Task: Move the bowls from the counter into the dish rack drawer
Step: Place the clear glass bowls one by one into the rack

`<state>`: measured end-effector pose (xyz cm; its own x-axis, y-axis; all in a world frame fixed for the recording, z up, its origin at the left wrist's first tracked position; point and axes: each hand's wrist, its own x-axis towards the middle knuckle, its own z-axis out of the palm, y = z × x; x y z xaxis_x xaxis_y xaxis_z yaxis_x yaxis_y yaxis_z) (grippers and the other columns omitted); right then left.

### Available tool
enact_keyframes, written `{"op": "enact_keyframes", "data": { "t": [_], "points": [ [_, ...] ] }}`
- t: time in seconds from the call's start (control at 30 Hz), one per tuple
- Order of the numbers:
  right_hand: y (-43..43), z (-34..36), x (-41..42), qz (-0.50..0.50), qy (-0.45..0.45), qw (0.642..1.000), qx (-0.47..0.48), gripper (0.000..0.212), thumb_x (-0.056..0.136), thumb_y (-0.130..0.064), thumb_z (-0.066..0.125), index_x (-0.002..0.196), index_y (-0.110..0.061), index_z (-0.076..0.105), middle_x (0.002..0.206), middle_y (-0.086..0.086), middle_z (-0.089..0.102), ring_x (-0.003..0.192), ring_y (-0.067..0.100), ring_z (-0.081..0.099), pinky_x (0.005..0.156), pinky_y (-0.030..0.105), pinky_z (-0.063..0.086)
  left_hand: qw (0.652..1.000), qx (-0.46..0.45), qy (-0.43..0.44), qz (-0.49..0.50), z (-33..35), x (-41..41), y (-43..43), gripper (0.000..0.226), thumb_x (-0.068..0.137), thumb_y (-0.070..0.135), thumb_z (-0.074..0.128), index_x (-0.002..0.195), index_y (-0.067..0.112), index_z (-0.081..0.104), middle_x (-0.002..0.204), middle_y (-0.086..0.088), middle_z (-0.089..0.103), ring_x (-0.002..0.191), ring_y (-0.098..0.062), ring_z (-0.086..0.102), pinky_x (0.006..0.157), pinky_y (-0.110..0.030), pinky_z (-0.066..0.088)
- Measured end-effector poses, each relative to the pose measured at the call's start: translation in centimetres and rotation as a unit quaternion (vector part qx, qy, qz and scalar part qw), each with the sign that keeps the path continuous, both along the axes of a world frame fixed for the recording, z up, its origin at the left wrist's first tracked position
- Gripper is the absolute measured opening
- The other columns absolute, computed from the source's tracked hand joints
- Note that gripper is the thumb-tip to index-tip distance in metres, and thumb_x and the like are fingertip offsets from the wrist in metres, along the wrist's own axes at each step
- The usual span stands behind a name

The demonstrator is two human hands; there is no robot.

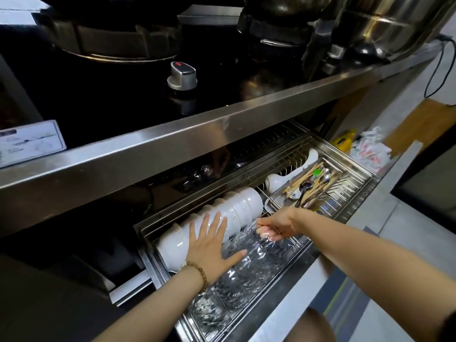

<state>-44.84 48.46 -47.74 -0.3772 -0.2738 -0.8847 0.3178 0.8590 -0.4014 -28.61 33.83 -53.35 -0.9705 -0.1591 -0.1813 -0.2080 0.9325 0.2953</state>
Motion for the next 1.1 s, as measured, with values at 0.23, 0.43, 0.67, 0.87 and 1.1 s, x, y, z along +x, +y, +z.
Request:
{"op": "enact_keyframes", "data": {
  "t": [0.23,0.43,0.67,0.87,1.1],
  "points": [
    [-0.1,0.2,0.3,0.014,0.010,1.000,-0.001,0.032,0.096,-0.035,0.044,0.079,-0.013,0.060,0.071,-0.003,0.055,0.061,0.007,0.046,0.056,0.015,0.040,1.000,0.003,0.000,0.000,0.0,0.0,0.0,0.098,0.071,0.084,0.010,0.147,0.025,-0.012,0.156,0.004,-0.020,0.142,-0.021,-0.024,0.113,-0.048,-0.020],
    [-0.2,0.3,0.9,0.020,0.011,1.000,-0.003,0.026,0.097,-0.030,0.045,0.082,-0.013,0.058,0.073,-0.002,0.065,0.069,0.008,0.056,0.062,0.018,0.044,1.000,0.001,0.011,0.000,-0.3,-0.1,0.0,0.106,0.061,0.088,-0.002,0.147,0.026,-0.013,0.156,0.004,-0.020,0.141,-0.020,-0.025,0.109,-0.045,-0.024],
    [-0.5,1.2,1.2,0.019,0.018,1.000,0.005,0.026,0.096,-0.028,0.048,0.079,-0.012,0.058,0.053,-0.005,0.066,0.059,0.007,0.058,0.055,0.018,0.048,1.000,0.004,0.017,0.002,-0.7,-0.2,0.0,0.109,0.057,0.090,-0.007,0.147,0.028,-0.011,0.156,0.005,-0.019,0.141,-0.019,-0.025,0.108,-0.046,-0.025],
    [-0.6,2.5,1.4,0.073,0.146,0.987,-0.002,0.032,0.093,-0.028,0.055,0.108,-0.002,0.062,0.109,0.013,0.066,0.097,0.025,0.064,0.093,0.039,0.052,1.000,0.008,0.005,0.002,-0.2,-0.2,-0.2,0.099,0.070,0.086,0.011,0.148,0.027,-0.006,0.157,0.004,-0.015,0.143,-0.020,-0.021,0.112,-0.046,-0.021],
    [1.9,6.1,1.9,0.033,0.205,0.972,-0.110,0.052,0.091,-0.038,0.055,0.136,-0.014,0.047,0.140,0.006,0.049,0.116,0.019,0.053,0.100,0.033,0.045,0.998,0.053,0.012,0.015,3.3,0.1,0.1,0.091,0.079,0.078,0.021,0.149,0.022,0.001,0.159,0.001,0.004,0.146,-0.018,-0.003,0.117,-0.045,-0.010]
  ]
}}
